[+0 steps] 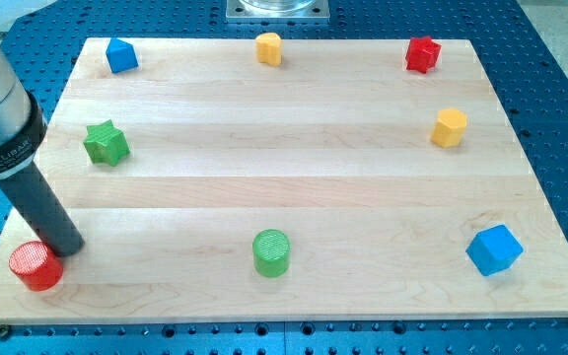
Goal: Move your arm left to the triangle
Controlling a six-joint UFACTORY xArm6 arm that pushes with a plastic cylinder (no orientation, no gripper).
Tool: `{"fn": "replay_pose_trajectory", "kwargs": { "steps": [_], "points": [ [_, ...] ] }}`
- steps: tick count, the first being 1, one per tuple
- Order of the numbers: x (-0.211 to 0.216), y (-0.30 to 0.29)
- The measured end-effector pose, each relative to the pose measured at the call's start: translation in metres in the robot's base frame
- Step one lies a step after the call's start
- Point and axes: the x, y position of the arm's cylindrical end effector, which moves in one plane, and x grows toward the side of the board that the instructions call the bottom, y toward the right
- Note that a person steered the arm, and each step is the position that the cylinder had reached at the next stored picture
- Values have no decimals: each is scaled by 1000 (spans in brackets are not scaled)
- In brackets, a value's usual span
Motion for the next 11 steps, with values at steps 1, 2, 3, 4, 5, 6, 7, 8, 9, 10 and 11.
{"fn": "replay_pose_trajectory", "kwargs": {
  "steps": [1,2,3,4,5,6,7,8,9,10,11],
  "points": [
    [0,0],
    [0,15],
    [0,20],
    [0,20],
    [1,20],
    [1,20],
    [3,20],
    [1,9],
    [-48,-55],
    [-59,-80],
    [-130,-77]
  ]
}}
